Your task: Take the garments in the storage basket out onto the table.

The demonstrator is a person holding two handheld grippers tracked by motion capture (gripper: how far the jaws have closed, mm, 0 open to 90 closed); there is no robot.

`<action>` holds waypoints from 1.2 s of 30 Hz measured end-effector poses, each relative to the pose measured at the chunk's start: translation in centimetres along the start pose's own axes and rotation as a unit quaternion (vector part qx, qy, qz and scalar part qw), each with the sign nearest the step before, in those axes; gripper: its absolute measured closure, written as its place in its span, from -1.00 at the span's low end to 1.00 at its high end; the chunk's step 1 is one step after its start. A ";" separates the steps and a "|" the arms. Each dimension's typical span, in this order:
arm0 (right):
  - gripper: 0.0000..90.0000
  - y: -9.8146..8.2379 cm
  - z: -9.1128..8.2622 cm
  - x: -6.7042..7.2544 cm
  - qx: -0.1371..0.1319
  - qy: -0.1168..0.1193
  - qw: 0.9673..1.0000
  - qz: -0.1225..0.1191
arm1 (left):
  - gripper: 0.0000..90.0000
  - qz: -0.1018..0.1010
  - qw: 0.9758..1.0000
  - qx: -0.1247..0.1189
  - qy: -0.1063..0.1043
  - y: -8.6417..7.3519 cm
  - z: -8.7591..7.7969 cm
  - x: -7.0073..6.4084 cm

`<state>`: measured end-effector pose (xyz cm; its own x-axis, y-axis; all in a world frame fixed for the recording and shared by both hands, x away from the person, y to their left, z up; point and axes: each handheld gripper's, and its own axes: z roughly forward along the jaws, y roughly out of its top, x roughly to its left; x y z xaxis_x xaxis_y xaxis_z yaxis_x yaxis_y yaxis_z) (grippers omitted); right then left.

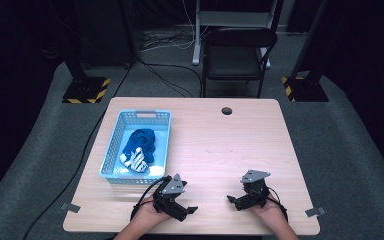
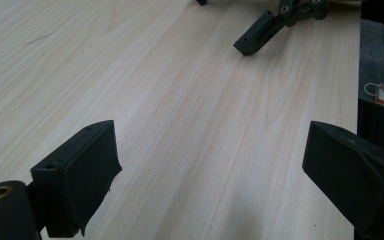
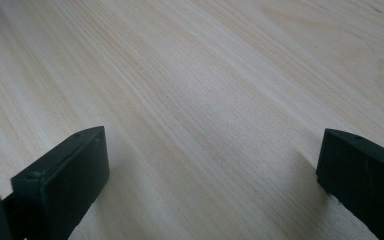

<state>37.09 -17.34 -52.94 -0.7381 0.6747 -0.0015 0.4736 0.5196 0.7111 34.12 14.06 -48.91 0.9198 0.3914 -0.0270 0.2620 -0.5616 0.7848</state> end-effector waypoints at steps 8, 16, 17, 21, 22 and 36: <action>-1.00 0.0 0.0 0.0 0.000 0.000 1.000 0.000 | -0.83 0.000 1.000 -0.009 -0.001 0.4 -0.4 -0.1; -1.00 0.0 0.0 0.0 0.000 0.000 1.000 0.000 | -0.83 -0.003 1.000 -0.017 0.004 0.6 -1.1 0.0; -1.00 0.0 0.0 0.0 0.000 0.000 1.000 0.000 | -0.83 -0.004 1.000 -0.019 0.005 0.7 -1.3 0.1; -1.00 0.0 0.0 0.0 0.000 0.000 1.000 0.001 | -0.83 -0.004 1.000 -0.026 0.008 0.9 -1.8 0.2; -1.00 0.0 0.0 0.0 0.000 0.000 1.000 0.000 | -0.83 -0.004 1.000 -0.027 0.009 0.9 -1.9 0.2; -1.00 0.0 0.0 0.0 0.000 0.000 1.000 0.000 | -0.84 -0.012 0.999 -0.041 0.023 1.1 -3.1 0.7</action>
<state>37.09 -17.34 -52.94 -0.7380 0.6748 -0.0015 0.4736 0.5195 0.7113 34.16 15.96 -46.13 0.8988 0.4378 -0.0202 0.2577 -0.4905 0.8325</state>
